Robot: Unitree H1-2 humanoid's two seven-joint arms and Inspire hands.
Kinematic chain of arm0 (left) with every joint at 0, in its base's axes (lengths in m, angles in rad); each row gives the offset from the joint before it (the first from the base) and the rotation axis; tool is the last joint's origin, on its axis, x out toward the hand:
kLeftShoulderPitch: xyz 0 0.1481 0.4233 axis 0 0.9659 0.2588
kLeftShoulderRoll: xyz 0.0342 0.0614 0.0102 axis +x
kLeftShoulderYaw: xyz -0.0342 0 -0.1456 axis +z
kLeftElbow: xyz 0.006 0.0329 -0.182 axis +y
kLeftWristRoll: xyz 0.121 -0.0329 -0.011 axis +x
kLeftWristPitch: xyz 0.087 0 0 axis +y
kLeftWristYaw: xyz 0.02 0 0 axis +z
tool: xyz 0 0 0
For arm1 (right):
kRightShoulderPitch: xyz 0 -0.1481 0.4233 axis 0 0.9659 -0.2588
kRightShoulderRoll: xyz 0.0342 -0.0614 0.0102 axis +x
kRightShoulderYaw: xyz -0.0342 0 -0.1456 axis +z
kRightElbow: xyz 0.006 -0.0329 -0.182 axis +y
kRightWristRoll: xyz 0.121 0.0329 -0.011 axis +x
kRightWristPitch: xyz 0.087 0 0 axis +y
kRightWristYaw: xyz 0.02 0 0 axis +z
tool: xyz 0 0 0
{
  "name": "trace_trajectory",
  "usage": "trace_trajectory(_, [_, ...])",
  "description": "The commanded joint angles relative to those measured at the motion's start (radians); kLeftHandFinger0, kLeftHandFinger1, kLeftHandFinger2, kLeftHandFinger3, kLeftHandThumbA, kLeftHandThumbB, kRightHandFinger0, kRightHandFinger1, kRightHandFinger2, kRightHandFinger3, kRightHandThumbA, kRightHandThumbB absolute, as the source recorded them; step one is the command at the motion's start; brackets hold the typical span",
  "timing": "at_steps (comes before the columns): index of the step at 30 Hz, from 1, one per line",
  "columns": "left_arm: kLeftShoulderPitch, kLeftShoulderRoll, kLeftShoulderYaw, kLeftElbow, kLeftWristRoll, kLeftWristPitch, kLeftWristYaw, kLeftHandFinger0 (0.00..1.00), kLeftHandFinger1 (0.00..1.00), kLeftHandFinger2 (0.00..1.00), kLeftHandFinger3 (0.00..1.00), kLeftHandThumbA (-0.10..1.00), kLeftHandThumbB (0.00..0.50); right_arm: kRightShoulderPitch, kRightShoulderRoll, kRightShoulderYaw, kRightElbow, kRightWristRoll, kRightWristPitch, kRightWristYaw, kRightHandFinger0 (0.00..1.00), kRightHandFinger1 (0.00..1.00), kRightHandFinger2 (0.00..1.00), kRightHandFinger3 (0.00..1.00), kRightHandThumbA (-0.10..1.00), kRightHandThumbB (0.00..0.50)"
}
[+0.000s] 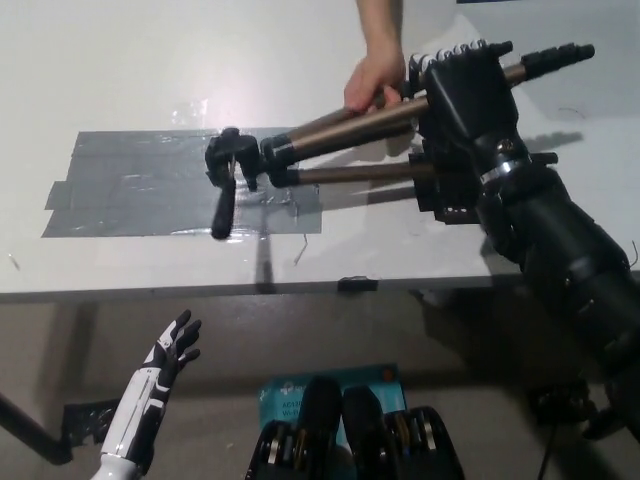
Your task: A tripod is kept on the middle of the desk infront of the robot and the robot grabs one of its legs to pick it up and hands it to a person
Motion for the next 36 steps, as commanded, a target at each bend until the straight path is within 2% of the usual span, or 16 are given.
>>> trace_trajectory(1, [0.006, 0.018, -0.001, -0.032, -0.002, -0.020, -0.020, 0.97, 1.00, 1.00, 1.00, 1.00, 0.141, -0.098, 0.018, -0.022, -0.021, 0.040, -0.023, -0.103, 0.00, 0.00, 0.16, 0.46, -0.10, 0.259])
trace_trajectory(2, [0.005, 0.018, -0.001, -0.028, -0.003, -0.026, -0.021, 0.97, 1.00, 1.00, 1.00, 1.00, 0.138, -0.097, 0.017, -0.020, -0.032, 0.034, -0.015, -0.107, 0.00, 0.03, 0.22, 0.28, -0.10, 0.226])
trace_trajectory(5, [0.004, 0.019, -0.002, -0.026, -0.003, -0.028, -0.022, 0.96, 1.00, 1.00, 1.00, 1.00, 0.135, -0.094, 0.017, -0.021, -0.043, 0.031, -0.002, -0.104, 0.00, 0.10, 0.35, 0.21, -0.09, 0.176])
trace_trajectory(6, [0.005, 0.018, -0.001, -0.029, 0.001, -0.026, -0.019, 0.94, 1.00, 1.00, 1.00, 1.00, 0.138, -0.085, 0.016, -0.027, -0.080, 0.035, 0.037, -0.043, 0.07, 0.22, 0.47, 0.24, 0.17, 0.175])
trace_trajectory(7, [0.005, 0.019, -0.002, -0.030, 0.001, -0.024, -0.020, 0.94, 1.00, 1.00, 1.00, 1.00, 0.138, -0.079, 0.014, -0.032, -0.108, 0.043, 0.044, -0.001, 0.16, 0.35, 0.58, 0.42, 0.26, 0.224])
trace_trajectory(8, [0.005, 0.019, -0.002, -0.032, 0.001, -0.023, -0.021, 0.94, 1.00, 1.00, 1.00, 1.00, 0.137, -0.069, 0.010, -0.042, -0.148, 0.064, 0.053, 0.073, 0.44, 0.67, 0.89, 0.79, 0.44, 0.351])
trace_trajectory(9, [0.005, 0.019, -0.002, -0.032, 0.003, -0.026, -0.020, 0.93, 1.00, 1.00, 1.00, 1.00, 0.129, -0.055, 0.000, -0.058, -0.222, 0.121, 0.053, 0.238, 0.98, 1.00, 1.00, 1.00, 0.55, 0.389])
trace_trajectory(11, [0.005, 0.018, -0.002, -0.034, 0.004, -0.026, -0.020, 0.93, 1.00, 1.00, 1.00, 1.00, 0.129, -0.044, -0.010, -0.066, -0.282, 0.161, 0.063, 0.358, 1.00, 1.00, 1.00, 1.00, 0.61, 0.437])
trace_trajectory(12, [0.008, 0.018, -0.001, -0.038, 0.007, -0.019, -0.018, 0.92, 1.00, 1.00, 1.00, 1.00, 0.137, -0.020, -0.038, -0.068, -0.435, 0.254, 0.122, 0.621, 1.00, 1.00, 1.00, 1.00, 0.69, 0.499])
trace_trajectory(18, [-0.001, 0.019, 0.002, -0.031, 0.004, -0.019, -0.023, 0.92, 1.00, 1.00, 1.00, 1.00, 0.133, 0.005, -0.133, -0.032, -0.779, 0.544, 0.285, 1.100, 1.00, 1.00, 1.00, 1.00, 0.67, 0.500])
trace_trajectory(22, [0.009, 0.023, 0.001, -0.034, 0.006, -0.016, -0.026, 0.91, 0.99, 1.00, 1.00, 1.00, 0.144, 0.040, -0.205, -0.014, -0.966, 0.745, 0.364, 1.246, 1.00, 1.00, 1.00, 1.00, 0.70, 0.500])
trace_trajectory(27, [0.015, 0.020, 0.004, -0.025, -0.021, -0.011, -0.033, 0.94, 1.00, 1.00, 1.00, 1.00, 0.154, 0.064, -0.285, -0.026, -1.196, 0.872, 0.456, 1.284, 1.00, 1.00, 1.00, 1.00, 0.76, 0.500])
trace_trajectory(28, [0.012, 0.020, 0.005, -0.023, -0.022, -0.012, -0.033, 0.94, 1.00, 1.00, 1.00, 1.00, 0.154, 0.062, -0.290, -0.030, -1.207, 0.878, 0.455, 1.282, 1.00, 1.00, 1.00, 1.00, 0.83, 0.500])
trace_trajectory(31, [0.009, 0.018, 0.006, -0.025, -0.015, -0.015, -0.028, 0.94, 1.00, 1.00, 1.00, 1.00, 0.128, 0.091, -0.334, -0.100, -1.393, 0.954, 0.478, 1.198, 1.00, 1.00, 1.00, 1.00, 0.76, 0.500])
trace_trajectory(34, [0.022, 0.016, 0.009, -0.032, 0.008, -0.016, -0.013, 0.91, 1.00, 1.00, 1.00, 1.00, 0.133, 0.181, -0.385, -0.160, -1.567, 1.038, 0.451, 1.082, 1.00, 1.00, 1.00, 1.00, 0.88, 0.500])
trace_trajectory(36, [0.014, 0.015, 0.008, -0.019, 0.011, -0.031, -0.011, 0.90, 0.99, 1.00, 1.00, 1.00, 0.129, 0.270, -0.425, -0.194, -1.659, 1.084, 0.408, 0.997, 1.00, 1.00, 1.00, 1.00, 0.99, 0.454])
